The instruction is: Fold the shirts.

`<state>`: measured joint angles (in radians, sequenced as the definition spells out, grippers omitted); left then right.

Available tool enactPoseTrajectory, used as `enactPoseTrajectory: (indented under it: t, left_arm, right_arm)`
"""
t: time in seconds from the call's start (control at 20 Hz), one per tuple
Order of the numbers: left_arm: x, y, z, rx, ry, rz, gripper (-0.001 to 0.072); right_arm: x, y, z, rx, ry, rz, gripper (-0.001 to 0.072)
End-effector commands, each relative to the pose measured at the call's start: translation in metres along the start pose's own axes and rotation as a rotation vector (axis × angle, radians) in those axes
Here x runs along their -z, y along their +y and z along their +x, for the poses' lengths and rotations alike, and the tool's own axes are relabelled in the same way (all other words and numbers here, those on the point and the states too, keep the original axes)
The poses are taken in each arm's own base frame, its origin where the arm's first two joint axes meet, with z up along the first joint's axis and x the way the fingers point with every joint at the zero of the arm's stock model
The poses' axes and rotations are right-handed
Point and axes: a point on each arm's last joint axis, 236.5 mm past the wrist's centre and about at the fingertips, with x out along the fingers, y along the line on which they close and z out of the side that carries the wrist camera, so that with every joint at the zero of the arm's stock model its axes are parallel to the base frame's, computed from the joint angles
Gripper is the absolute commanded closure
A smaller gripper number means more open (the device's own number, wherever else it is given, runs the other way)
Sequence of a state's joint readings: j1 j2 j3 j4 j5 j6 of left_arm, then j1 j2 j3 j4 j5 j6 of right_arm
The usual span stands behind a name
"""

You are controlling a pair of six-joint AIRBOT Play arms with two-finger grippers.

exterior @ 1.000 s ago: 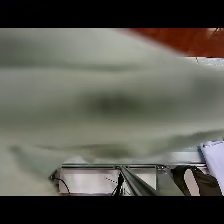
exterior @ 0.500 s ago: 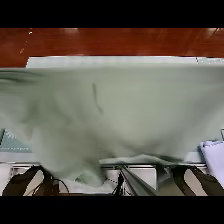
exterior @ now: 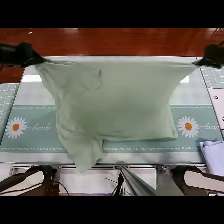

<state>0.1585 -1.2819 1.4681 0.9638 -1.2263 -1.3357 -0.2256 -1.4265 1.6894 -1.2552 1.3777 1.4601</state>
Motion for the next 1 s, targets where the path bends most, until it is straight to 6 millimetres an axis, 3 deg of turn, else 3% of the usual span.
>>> enactPoseTrajectory:
  t: [0.0,0.2,0.35,0.5,0.6,0.75,0.95]
  left_arm:
    - [-0.021,0.045,0.071,-0.03,-0.06,-0.038,0.068]
    - [-0.006,0.078,0.131,-0.047,-0.016,-0.108,0.068]
    - [0.0,0.09,0.163,-0.053,-0.012,-0.141,0.068]
    - [0.006,0.104,0.178,-0.069,-0.007,-0.155,0.068]
    - [0.019,0.097,0.178,-0.044,0.052,-0.163,0.068]
    - [0.069,0.067,0.151,0.059,0.336,-0.126,0.068]
    - [0.118,0.082,0.122,0.003,0.572,-0.161,0.068]
  right_arm:
    - [-0.052,0.008,0.073,-0.018,-0.152,0.035,0.0689]
    - [-0.064,0.008,0.132,-0.023,-0.185,0.09,0.0688]
    - [-0.049,0.0,0.169,-0.016,-0.123,0.108,0.0688]
    - [-0.026,-0.005,0.19,-0.013,-0.033,0.121,0.0688]
    - [-0.015,-0.001,0.186,-0.024,0.015,0.122,0.0688]
    - [0.016,0.007,0.159,-0.031,0.155,0.076,0.0688]
    - [0.052,-0.012,0.131,0.064,0.31,0.022,0.0688]
